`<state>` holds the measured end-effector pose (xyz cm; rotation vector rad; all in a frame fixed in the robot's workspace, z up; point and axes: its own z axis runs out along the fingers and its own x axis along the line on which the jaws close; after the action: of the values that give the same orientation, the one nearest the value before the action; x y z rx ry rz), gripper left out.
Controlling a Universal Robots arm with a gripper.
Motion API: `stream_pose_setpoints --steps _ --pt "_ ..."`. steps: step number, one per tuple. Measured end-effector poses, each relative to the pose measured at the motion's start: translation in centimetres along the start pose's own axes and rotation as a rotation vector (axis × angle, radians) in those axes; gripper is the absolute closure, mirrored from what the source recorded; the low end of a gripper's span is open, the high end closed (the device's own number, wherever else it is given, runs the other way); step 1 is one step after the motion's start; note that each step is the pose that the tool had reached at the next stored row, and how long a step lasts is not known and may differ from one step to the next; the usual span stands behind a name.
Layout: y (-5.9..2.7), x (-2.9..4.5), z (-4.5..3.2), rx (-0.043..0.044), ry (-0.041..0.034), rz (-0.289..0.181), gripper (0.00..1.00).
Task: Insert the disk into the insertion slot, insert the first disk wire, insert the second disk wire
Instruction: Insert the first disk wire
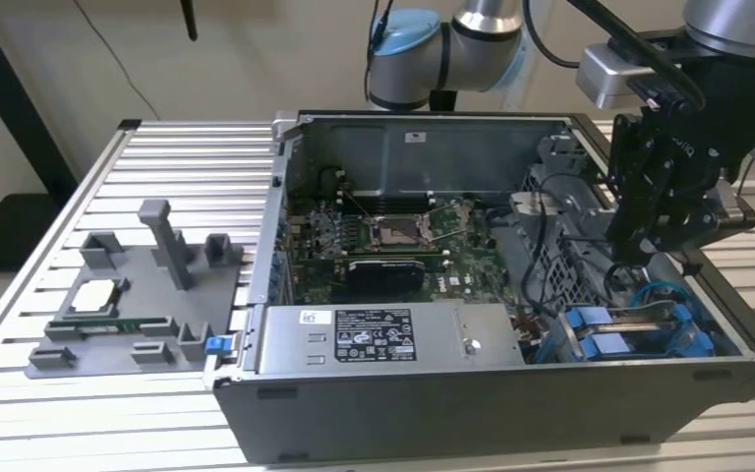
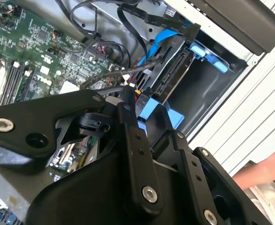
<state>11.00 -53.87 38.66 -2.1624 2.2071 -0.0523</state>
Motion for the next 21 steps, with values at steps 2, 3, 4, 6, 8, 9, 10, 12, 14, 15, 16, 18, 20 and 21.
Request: stream_pose_setpoints --steps 2,3,4,6,8,9,10,12,14,15,16,18,20,21 --pt "0.00 0.00 0.00 0.0021 0.0001 0.000 0.00" --pt "0.01 0.00 0.00 0.0033 0.0001 0.000 0.00" --pt "0.01 -0.01 0.01 0.0042 0.0000 0.000 0.00" --pt "0.01 -0.01 0.02 0.0059 -0.0001 0.000 0.00" --pt "0.02 -0.01 0.03 0.0074 -0.0001 0.000 0.00" --pt "0.02 -0.01 0.04 0.0081 -0.0001 0.000 0.00" --pt "0.02 -0.02 0.04 0.0089 -0.0001 0.000 0.00" --pt "0.02 -0.01 0.05 0.0112 -0.0002 0.000 0.00" --pt "0.03 -0.01 0.06 0.0164 -0.0008 0.000 0.00" --pt "0.03 -0.01 0.07 0.0196 -0.0012 0.000 0.00" --pt "0.02 -0.01 0.08 0.0232 -0.0014 0.000 0.00" --pt "0.03 -0.02 0.11 0.0300 -0.0018 0.000 0.00" --pt "0.03 -0.02 0.13 0.0338 -0.0018 0.000 0.00" --pt "0.03 -0.03 0.14 0.0349 -0.0018 0.000 0.00"
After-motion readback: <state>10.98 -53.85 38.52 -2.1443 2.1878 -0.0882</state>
